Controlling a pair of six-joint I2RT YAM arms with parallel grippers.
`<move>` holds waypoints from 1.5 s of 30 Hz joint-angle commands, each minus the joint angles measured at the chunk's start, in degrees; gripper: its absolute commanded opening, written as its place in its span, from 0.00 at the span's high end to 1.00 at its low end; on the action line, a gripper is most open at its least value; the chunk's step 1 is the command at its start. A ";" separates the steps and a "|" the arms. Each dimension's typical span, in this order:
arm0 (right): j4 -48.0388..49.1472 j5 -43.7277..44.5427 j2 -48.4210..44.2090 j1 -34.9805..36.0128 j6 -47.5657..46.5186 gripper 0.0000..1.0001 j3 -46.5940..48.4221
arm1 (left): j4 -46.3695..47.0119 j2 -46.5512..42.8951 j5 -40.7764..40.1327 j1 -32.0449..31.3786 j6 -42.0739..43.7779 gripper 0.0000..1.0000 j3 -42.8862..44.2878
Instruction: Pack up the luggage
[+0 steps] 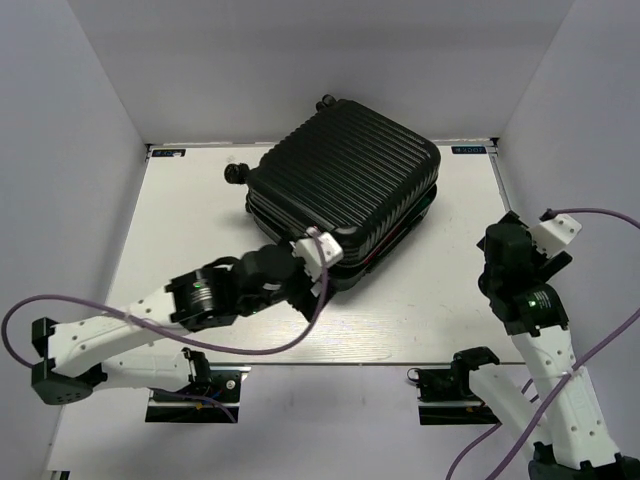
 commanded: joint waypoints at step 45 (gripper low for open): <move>14.01 -85.76 78.96 -17.20 -45.12 0.12 49.15 | 18.03 36.93 27.30 60.78 -21.91 0.15 -2.89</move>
